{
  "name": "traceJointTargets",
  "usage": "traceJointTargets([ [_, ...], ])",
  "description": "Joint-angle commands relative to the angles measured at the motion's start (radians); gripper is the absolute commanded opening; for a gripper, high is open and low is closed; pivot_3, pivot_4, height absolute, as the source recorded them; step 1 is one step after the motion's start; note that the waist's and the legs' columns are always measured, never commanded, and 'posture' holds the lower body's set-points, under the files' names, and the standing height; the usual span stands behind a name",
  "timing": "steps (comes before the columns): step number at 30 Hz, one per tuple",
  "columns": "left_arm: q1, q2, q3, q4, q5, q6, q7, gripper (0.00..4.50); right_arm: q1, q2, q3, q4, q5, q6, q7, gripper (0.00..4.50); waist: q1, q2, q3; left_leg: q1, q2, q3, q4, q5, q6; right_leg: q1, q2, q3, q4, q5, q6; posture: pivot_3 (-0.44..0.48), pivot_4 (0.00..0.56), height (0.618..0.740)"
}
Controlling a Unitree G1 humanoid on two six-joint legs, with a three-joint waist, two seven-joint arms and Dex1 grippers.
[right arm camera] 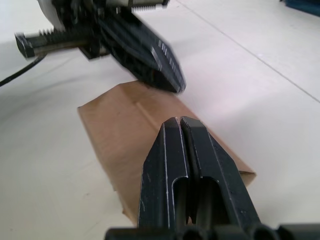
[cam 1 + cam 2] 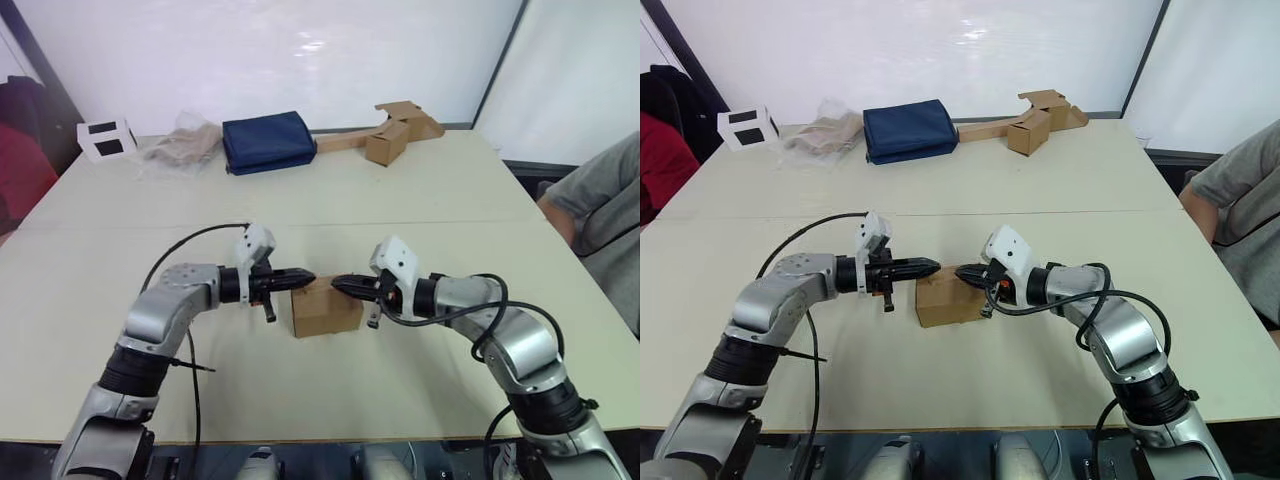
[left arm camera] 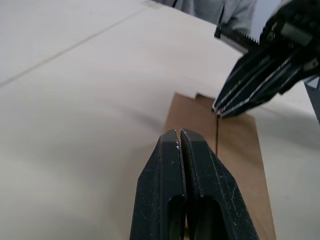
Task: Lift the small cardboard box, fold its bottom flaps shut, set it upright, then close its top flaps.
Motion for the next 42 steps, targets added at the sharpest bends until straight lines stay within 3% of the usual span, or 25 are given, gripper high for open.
traceJointTargets([
  [1, -0.017, 0.016, -0.009, -0.069, 0.0, 0.003, -0.007, 0.08, -0.024, 0.014, 0.009, 0.013, -0.019, -0.047, -0.013, 0.0, -0.001, 0.0, 0.0, 0.0, 0.0, 0.0, 0.0, 0.0, 0.0, 0.0, 0.0, 0.0, 0.0, 0.0, 0.0, 0.0, 0.15, 0.74],
  [15, 0.03, 0.052, -0.121, -0.046, 0.147, -0.071, 0.005, 0.08, -0.002, -0.006, 0.117, 0.051, -0.12, -0.109, -0.007, 0.0, 0.001, 0.0, 0.0, 0.0, 0.0, 0.0, 0.0, 0.0, 0.0, 0.0, 0.0, 0.0, 0.0, 0.0, 0.0, 0.0, 0.15, 0.74],
  [24, 0.041, 0.041, -0.094, -0.056, 0.13, -0.052, 0.019, 0.08, 0.013, 0.0, 0.111, 0.076, -0.145, -0.136, -0.008, 0.0, 0.0, 0.0, 0.0, 0.0, 0.0, 0.0, 0.0, 0.0, 0.0, 0.0, 0.0, 0.0, 0.0, 0.0, 0.0, 0.0, 0.15, 0.74],
  [28, 0.021, -0.016, 0.04, -0.082, 0.005, 0.023, 0.084, 0.08, 0.012, 0.047, 0.035, 0.061, -0.078, -0.124, -0.032, 0.0, 0.0, 0.0, 0.0, 0.0, 0.0, 0.0, 0.0, 0.0, 0.0, 0.0, 0.0, 0.0, 0.0, 0.0, 0.0, 0.0, 0.15, 0.74],
  [32, 0.023, -0.03, 0.146, -0.111, 0.015, 0.075, 0.247, 0.08, 0.017, 0.11, -0.098, 0.015, 0.043, -0.081, -0.069, 0.0, 0.0, 0.0, 0.0, 0.0, 0.0, 0.0, 0.0, 0.0, 0.0, 0.0, 0.0, 0.0, 0.0, 0.0, 0.0, 0.0, 0.15, 0.74],
  [36, 0.12, 0.037, 0.19, -0.177, 0.017, 0.037, 0.228, 0.08, 0.059, 0.106, -0.221, -0.045, 0.162, -0.009, -0.088, 0.0, 0.0, 0.0, 0.0, 0.0, 0.0, 0.0, 0.0, 0.0, 0.0, 0.0, 0.0, 0.0, 0.0, 0.0, 0.0, 0.0, 0.15, 0.74],
  [42, 0.281, 0.159, 0.201, -0.142, 0.04, 0.015, 0.155, 0.08, 0.208, 0.027, -0.374, -0.122, 0.292, 0.093, -0.089, 0.0, 0.004, 0.0, 0.0, 0.0, 0.0, 0.0, -0.001, 0.0, 0.0, 0.0, 0.0, 0.0, 0.0, 0.0, 0.0, 0.0, 0.15, 0.74],
])
